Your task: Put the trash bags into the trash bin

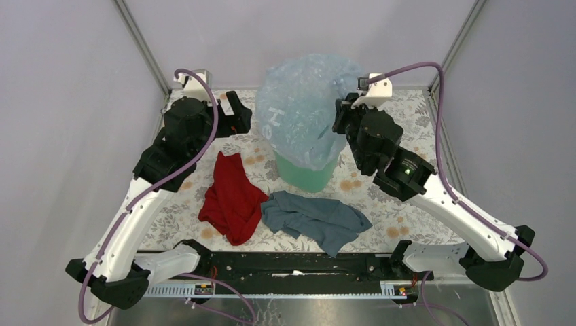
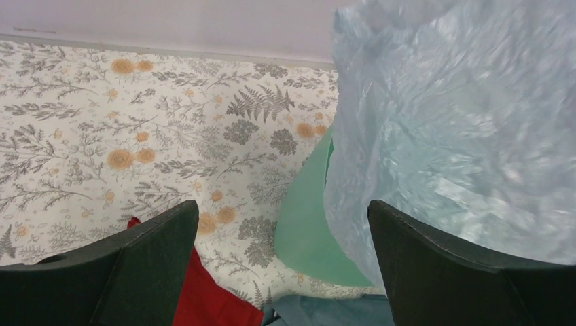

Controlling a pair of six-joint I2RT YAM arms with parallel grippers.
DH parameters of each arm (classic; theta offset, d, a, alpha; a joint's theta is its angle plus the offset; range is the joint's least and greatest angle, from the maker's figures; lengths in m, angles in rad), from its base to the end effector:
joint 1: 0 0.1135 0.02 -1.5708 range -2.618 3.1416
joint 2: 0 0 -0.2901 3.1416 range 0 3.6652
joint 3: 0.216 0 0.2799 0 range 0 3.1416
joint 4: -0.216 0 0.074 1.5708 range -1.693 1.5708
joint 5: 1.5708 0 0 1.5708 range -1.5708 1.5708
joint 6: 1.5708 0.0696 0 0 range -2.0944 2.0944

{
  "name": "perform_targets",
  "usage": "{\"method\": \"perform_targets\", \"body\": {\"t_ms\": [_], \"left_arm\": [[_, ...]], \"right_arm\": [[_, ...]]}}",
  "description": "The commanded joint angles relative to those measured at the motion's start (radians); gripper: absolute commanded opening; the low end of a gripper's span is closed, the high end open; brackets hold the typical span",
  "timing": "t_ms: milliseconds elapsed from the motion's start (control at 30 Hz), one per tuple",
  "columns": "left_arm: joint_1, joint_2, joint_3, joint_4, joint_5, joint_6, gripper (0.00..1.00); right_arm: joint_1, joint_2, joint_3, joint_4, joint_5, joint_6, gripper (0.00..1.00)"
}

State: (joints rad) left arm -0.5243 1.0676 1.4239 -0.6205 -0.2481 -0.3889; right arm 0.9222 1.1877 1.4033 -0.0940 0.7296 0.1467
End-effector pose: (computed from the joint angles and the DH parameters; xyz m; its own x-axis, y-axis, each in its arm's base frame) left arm 0.2267 -0.1113 0.4823 -0.3154 -0.2422 -0.9175 0.1735 0.9359 -0.3067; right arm 0.2126 0.2037 0.5149 0.0441 0.2385 -0.9701 -0.2030 0.9530 0.2251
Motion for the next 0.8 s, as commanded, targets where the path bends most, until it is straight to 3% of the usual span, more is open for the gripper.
{"method": "perform_targets", "body": {"t_ms": [0,200,400,567,767], "left_arm": [[0.003,0.007,0.028,0.106,0.012,0.002,0.99],[0.003,0.069,0.094,0.151,0.072,-0.026,0.98],[0.003,0.305,0.262,0.186,0.308,-0.027,0.83],[-0.025,0.463,0.313,0.217,0.392,-0.06,0.67],[-0.151,0.542,0.184,0.251,0.253,-0.016,0.55]], "right_arm": [[-0.017,-0.072,-0.057,-0.061,0.121,0.052,0.0],[-0.018,-0.142,-0.122,-0.041,0.111,-0.007,0.0],[-0.018,-0.167,-0.161,-0.003,0.005,-0.024,0.01],[-0.018,-0.175,-0.165,0.01,-0.041,-0.023,0.01],[-0.017,-0.137,-0.14,0.067,-0.165,-0.06,0.01]]}}
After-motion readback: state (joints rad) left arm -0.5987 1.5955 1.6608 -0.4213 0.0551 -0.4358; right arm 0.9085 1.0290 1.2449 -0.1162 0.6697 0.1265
